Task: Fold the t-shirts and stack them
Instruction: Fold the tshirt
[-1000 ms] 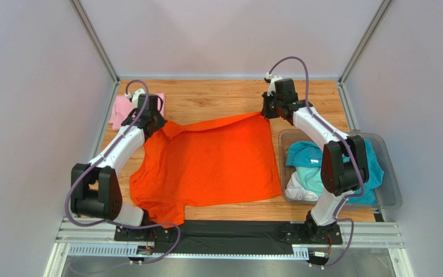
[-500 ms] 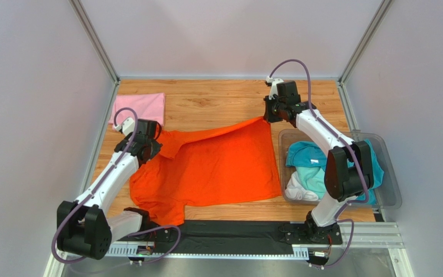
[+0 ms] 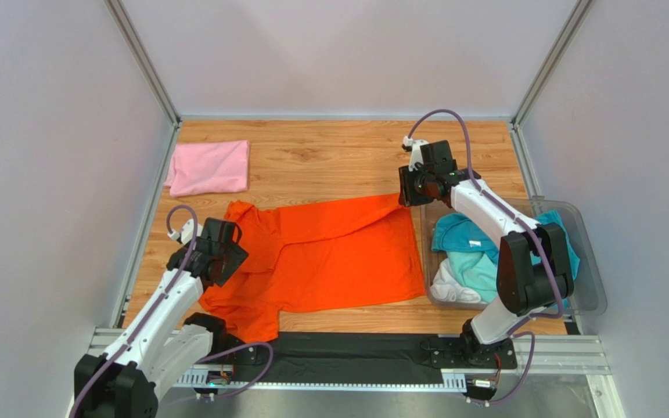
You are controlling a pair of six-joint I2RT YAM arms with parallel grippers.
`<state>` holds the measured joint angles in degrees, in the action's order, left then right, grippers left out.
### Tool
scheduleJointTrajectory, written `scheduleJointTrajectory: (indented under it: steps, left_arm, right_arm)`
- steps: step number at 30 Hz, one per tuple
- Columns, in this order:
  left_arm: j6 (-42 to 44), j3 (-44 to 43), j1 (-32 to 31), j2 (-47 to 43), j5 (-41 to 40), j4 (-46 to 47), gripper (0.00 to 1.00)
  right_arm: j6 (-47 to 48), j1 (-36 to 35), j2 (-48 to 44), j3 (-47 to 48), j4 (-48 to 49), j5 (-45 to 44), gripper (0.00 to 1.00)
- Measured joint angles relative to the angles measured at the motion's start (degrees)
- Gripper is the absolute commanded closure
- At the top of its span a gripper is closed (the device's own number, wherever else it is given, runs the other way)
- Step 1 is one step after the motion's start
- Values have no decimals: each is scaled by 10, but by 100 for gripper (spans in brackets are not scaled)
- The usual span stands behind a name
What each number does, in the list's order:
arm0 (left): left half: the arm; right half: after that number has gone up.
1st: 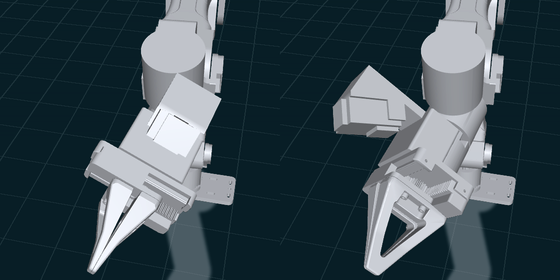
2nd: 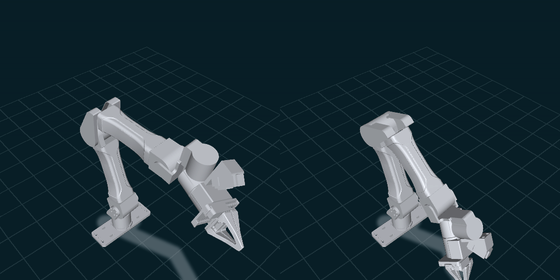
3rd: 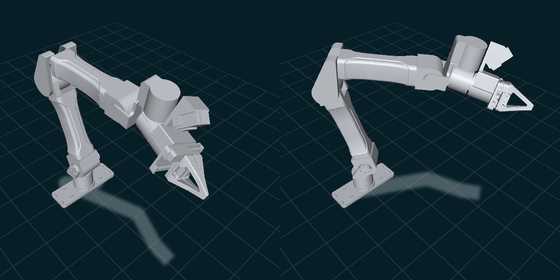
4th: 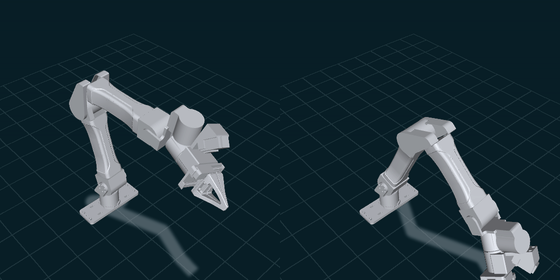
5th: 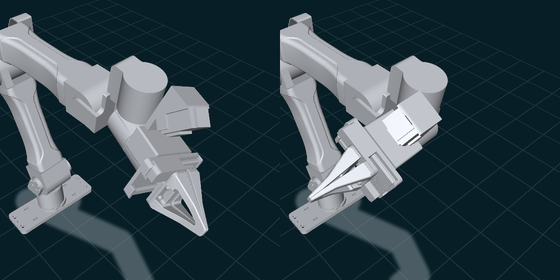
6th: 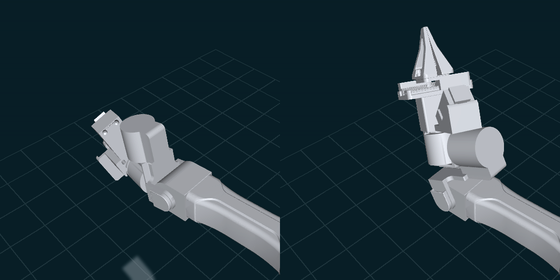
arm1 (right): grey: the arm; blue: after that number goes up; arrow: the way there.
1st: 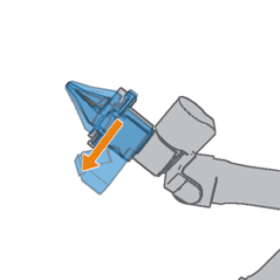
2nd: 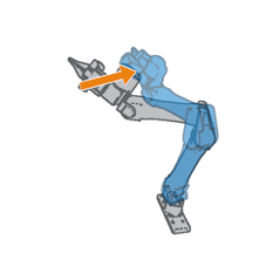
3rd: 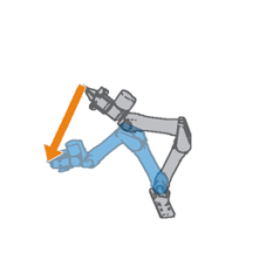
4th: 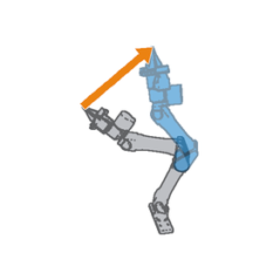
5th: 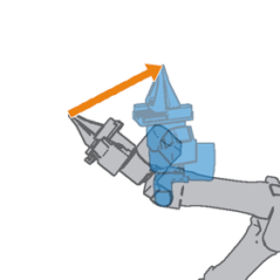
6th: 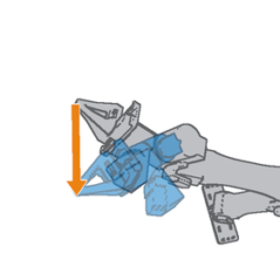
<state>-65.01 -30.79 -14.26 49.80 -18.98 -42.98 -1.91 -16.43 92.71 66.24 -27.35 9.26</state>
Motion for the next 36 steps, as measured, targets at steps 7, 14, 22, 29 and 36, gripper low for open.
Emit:
scheduleJointTrajectory:
  steps: [7,14,22,29,36]
  left_arm:
    - [40,-38,0,-28,-10,-14,0]
    - [158,-130,80,85,18,54,3]
    - [258,-203,167,282,129,157,24]
    - [296,-217,223,371,241,239,45]
    - [308,-226,227,435,320,285,85]
  right_arm:
    - [4,-6,-44,-2,0,35,27]
    - [-6,-26,-41,18,-2,60,0]
    - [-49,-34,51,105,-25,-23,1]
    - [-70,-29,149,167,-64,-93,4]
    - [-75,-15,186,190,-75,-103,13]
